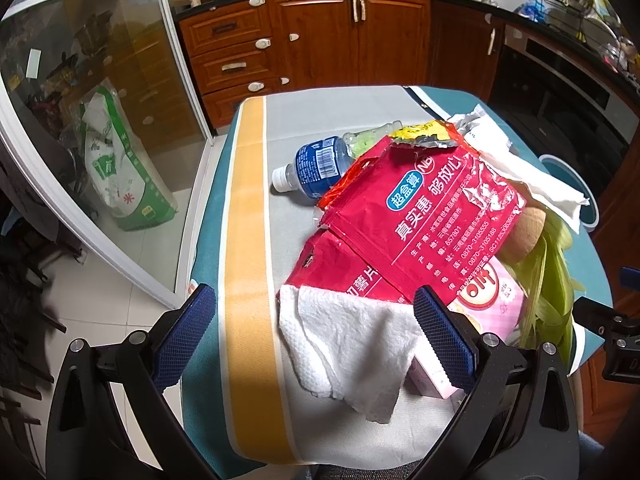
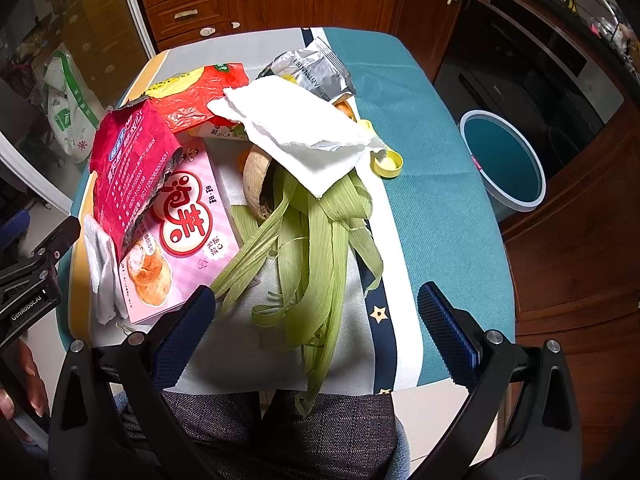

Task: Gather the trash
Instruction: 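Grasp the white paper towel with the left tool while the right tool grasps the red wrapper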

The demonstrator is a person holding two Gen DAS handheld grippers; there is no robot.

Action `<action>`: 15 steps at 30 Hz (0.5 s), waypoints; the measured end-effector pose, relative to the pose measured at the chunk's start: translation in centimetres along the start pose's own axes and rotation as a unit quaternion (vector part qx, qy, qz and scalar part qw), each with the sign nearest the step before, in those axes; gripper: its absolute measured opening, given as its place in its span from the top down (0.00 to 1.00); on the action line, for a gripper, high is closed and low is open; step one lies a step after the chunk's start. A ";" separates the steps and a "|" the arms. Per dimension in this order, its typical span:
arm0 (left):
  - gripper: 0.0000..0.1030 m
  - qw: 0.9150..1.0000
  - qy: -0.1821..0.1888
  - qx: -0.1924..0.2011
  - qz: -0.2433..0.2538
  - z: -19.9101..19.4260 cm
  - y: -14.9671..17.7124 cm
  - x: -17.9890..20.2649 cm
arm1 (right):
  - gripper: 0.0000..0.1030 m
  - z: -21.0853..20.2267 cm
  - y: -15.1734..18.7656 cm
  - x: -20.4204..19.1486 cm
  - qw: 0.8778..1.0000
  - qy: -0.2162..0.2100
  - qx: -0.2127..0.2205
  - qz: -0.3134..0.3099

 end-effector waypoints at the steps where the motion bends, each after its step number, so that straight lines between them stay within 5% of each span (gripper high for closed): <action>1: 0.04 1.000 0.001 0.001 0.000 0.0 0.0 0.0 | 0.06 -0.1 0.0 0.0 1.000 -0.002 0.001 0.000; 9: 0.04 0.995 0.098 -0.005 -0.014 1.1 1.9 -0.6 | 0.06 -2.9 -1.6 -3.2 0.992 -0.104 0.053 -0.047; 15: 0.04 0.980 0.191 -0.047 -0.044 2.8 5.2 -0.3 | 0.06 -2.4 -2.0 -7.9 0.982 -0.164 0.025 -0.092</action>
Point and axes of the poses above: each gripper's, at about its wrist camera, not at the fingertips, and z roughly the way its jaws point, x to its right, y to its underside, the point moved 9 cm from there along z, roughly the way its jaws point, and after that the axes turned 12 degrees about z, right-handed, at the moved point
